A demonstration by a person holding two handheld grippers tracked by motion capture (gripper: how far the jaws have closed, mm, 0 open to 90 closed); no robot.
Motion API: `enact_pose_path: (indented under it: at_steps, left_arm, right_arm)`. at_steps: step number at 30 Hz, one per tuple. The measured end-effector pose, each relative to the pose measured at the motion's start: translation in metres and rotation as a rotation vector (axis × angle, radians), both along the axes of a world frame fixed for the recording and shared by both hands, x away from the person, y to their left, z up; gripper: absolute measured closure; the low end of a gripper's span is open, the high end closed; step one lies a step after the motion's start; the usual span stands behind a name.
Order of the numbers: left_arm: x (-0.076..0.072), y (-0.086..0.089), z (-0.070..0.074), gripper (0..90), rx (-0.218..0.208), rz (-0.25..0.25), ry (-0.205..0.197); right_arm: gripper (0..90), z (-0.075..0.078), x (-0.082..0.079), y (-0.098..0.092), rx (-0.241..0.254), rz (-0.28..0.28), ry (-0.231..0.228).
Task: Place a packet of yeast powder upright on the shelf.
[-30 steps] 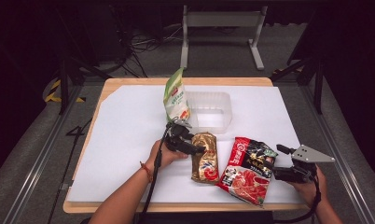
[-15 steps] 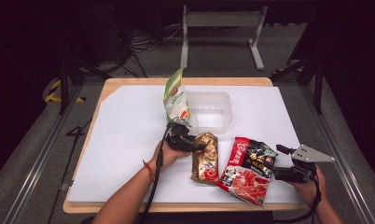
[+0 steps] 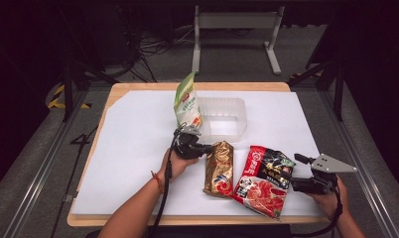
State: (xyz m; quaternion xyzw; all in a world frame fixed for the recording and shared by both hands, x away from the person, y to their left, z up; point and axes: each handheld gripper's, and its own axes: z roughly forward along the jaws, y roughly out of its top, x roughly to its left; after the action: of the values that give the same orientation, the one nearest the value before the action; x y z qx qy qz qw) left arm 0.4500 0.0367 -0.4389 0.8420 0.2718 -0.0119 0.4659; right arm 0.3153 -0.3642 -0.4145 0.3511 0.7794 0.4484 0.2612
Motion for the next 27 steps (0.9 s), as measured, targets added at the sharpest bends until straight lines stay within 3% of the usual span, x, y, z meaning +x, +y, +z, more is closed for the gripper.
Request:
enact_pose_path:
  at_steps: [4,12,20,23,25,27]
  left_arm:
    - [-0.005,0.009,0.007,87.2,0.026,0.006,-0.022]
    - [-0.027,0.033,0.007,86.8,0.105,-0.021,-0.014]
    - [-0.035,0.053,-0.001,81.8,0.104,-0.005,0.005]
    - [-0.031,0.053,-0.001,74.3,0.082,0.005,0.004]
    - [-0.027,0.051,-0.001,56.7,0.057,0.01,0.014]
    - [-0.024,0.05,-0.001,45.2,0.033,0.011,0.028]
  right_arm:
    - [21.5,0.0,0.0,0.0,0.002,0.003,0.001]
    - [21.4,0.0,0.0,0.0,0.002,0.002,0.006]
    - [21.2,-0.001,0.0,0.001,-0.002,0.002,0.015]
    - [21.1,-0.001,0.0,0.002,-0.003,0.004,0.015]
    - [21.0,-0.001,0.0,0.003,-0.005,0.005,0.015]
    - [21.0,-0.001,0.0,0.002,-0.004,0.007,0.015]
